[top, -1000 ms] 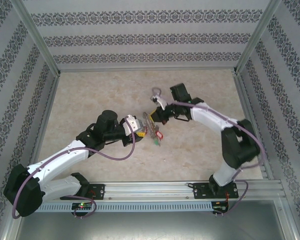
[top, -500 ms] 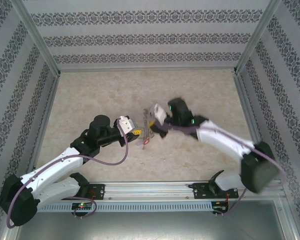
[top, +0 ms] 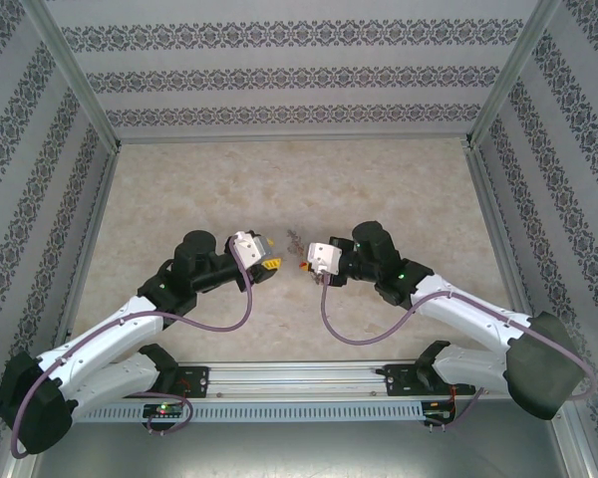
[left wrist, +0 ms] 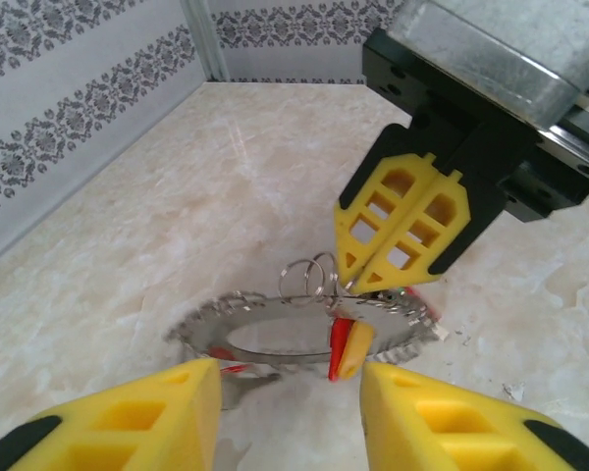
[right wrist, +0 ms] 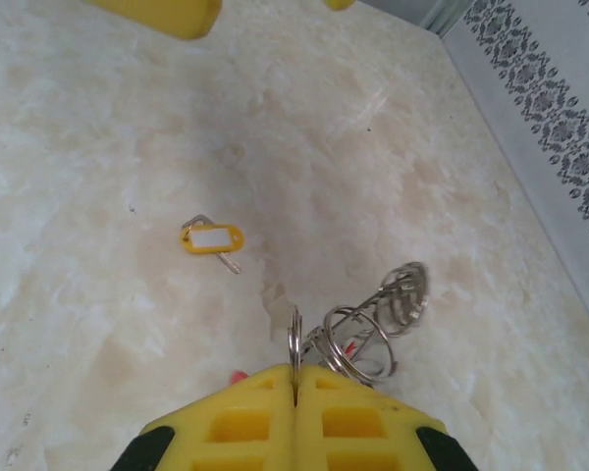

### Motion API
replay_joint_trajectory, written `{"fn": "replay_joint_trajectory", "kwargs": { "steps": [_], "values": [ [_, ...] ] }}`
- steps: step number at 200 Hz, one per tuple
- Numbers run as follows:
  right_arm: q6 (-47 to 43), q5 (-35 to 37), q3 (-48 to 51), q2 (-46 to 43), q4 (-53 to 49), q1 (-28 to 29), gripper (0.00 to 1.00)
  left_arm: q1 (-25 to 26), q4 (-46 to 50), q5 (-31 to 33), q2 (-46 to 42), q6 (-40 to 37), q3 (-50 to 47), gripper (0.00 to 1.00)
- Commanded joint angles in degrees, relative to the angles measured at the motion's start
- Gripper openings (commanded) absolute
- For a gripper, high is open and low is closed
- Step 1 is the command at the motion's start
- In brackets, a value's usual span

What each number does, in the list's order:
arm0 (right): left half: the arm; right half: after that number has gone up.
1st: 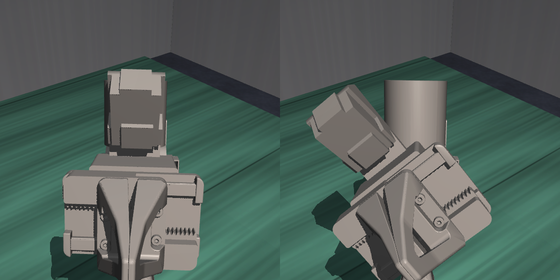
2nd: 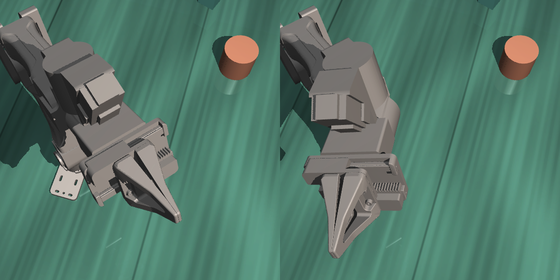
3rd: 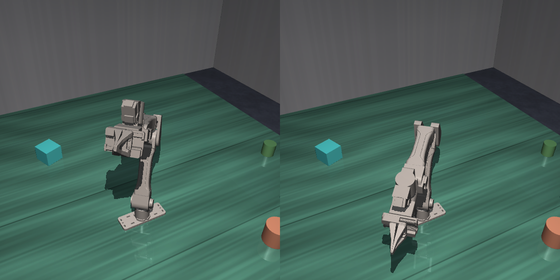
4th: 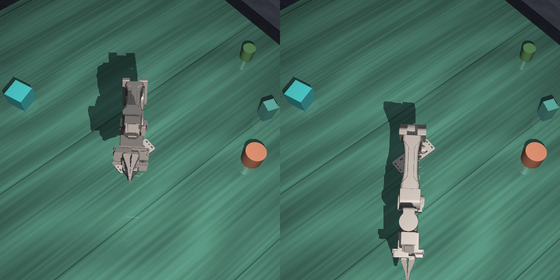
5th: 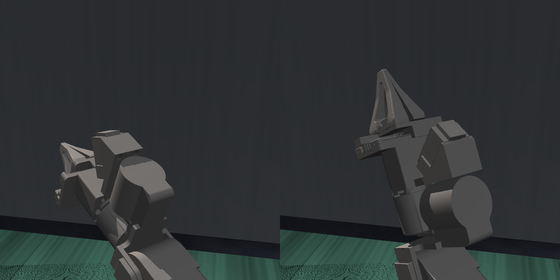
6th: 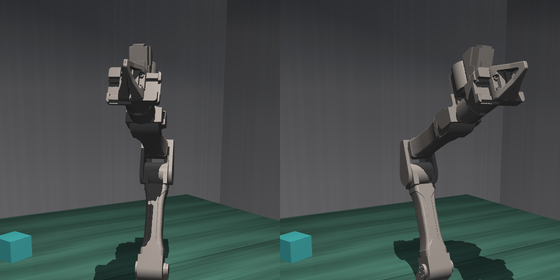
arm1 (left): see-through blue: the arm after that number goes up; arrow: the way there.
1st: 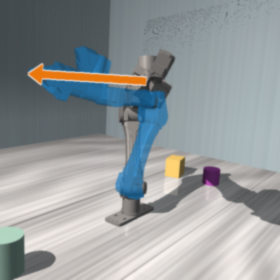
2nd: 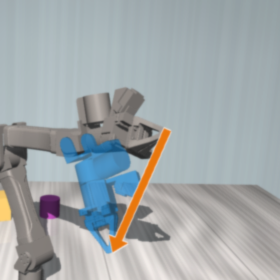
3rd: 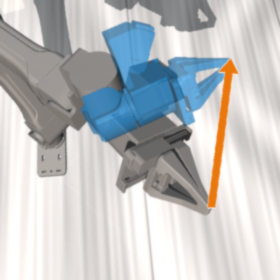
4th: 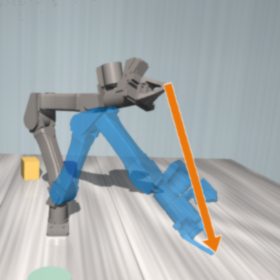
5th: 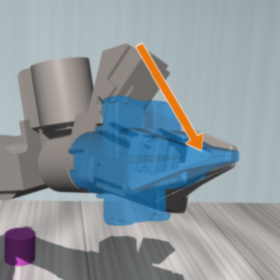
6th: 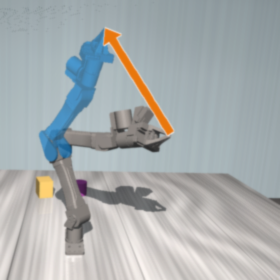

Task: Put the keys on the keyring

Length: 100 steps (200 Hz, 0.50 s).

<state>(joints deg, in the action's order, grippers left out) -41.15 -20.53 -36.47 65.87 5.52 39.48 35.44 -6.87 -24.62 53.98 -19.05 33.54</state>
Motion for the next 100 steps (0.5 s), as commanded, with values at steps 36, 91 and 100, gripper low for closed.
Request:
{"fn": "replay_joint_trajectory", "kwargs": {
  "steps": [36, 91, 100],
  "values": [
    [-3.0, -7.2, -2.8, -1.0, -0.5, -0.6, 0.0, -0.6, 6.1, -10.4, 6.8, -4.0, 7.3, 0.48],
    [2.4, -11.7, -3.1, -1.1, 1.2, -2.4, 0.0, -0.5, 10.7, -17.0, 11.4, -7.6, 11.7, 0.46],
    [5.1, -15.4, -3.7, -0.8, 1.0, -3.7, 0.0, -0.5, 10.6, -17.4, 11.3, -7.8, 11.3, 0.46]
  ]
}}
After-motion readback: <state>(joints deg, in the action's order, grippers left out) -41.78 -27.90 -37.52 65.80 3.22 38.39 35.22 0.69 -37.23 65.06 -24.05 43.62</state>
